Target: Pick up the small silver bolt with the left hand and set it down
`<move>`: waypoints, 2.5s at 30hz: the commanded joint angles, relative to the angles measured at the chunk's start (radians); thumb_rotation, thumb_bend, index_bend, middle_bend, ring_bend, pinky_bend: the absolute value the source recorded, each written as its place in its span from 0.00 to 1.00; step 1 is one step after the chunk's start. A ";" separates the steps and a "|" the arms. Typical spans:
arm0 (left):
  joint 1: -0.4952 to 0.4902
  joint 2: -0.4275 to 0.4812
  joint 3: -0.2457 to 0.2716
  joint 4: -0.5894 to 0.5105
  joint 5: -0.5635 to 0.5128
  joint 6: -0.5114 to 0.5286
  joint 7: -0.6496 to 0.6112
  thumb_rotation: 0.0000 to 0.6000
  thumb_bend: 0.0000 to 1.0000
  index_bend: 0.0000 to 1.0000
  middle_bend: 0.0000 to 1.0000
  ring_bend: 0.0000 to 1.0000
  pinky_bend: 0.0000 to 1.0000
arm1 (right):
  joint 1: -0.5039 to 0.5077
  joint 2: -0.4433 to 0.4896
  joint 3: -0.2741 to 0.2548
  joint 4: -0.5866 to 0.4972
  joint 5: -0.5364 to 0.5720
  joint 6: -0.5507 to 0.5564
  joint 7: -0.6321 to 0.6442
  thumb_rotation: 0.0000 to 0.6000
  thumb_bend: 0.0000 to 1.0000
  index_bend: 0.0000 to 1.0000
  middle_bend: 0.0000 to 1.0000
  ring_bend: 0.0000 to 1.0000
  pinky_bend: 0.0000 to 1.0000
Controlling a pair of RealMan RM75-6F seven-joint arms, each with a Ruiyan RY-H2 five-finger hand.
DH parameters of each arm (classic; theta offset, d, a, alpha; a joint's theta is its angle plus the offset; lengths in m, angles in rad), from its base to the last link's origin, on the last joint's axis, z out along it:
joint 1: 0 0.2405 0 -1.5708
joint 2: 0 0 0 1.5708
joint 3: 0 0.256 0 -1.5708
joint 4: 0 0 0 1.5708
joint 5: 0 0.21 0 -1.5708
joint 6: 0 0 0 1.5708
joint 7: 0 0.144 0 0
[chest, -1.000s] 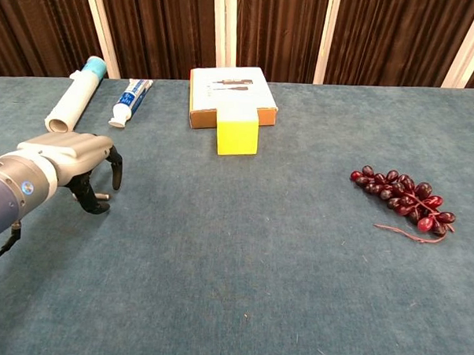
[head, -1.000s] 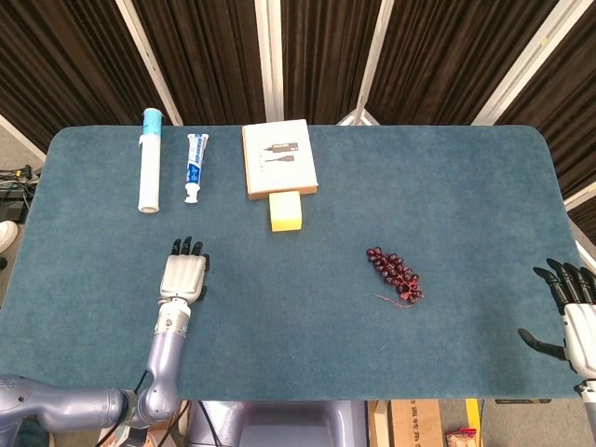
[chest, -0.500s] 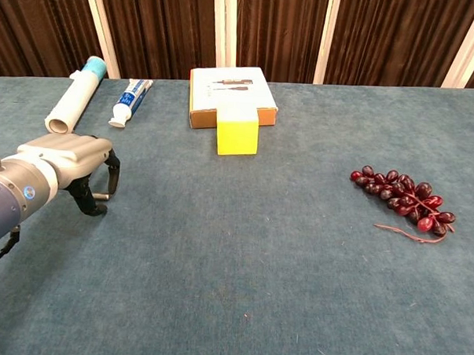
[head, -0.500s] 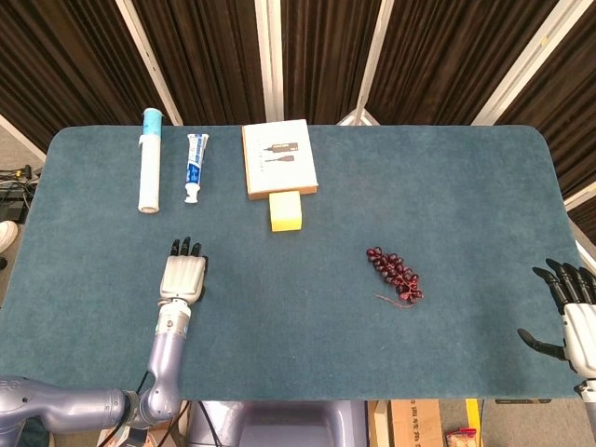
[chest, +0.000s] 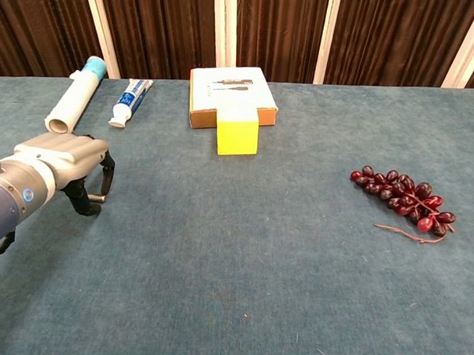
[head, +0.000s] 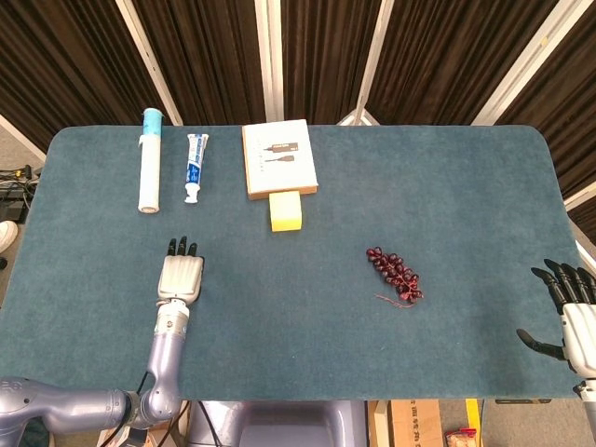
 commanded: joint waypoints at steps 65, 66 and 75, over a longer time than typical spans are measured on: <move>0.112 0.238 -0.091 -0.188 0.095 -0.288 -0.450 1.00 0.54 0.57 0.18 0.00 0.00 | 0.002 0.000 -0.002 -0.002 0.004 -0.007 -0.003 1.00 0.15 0.19 0.11 0.06 0.00; 0.120 0.252 -0.096 -0.186 0.121 -0.322 -0.503 1.00 0.54 0.57 0.18 0.00 0.00 | 0.002 0.000 -0.002 -0.002 0.004 -0.006 -0.002 1.00 0.15 0.19 0.11 0.06 0.00; 0.208 0.303 -0.101 -0.056 0.485 -0.485 -1.055 1.00 0.55 0.59 0.18 0.00 0.00 | 0.004 -0.002 -0.003 -0.003 0.001 -0.011 0.000 1.00 0.15 0.19 0.11 0.06 0.00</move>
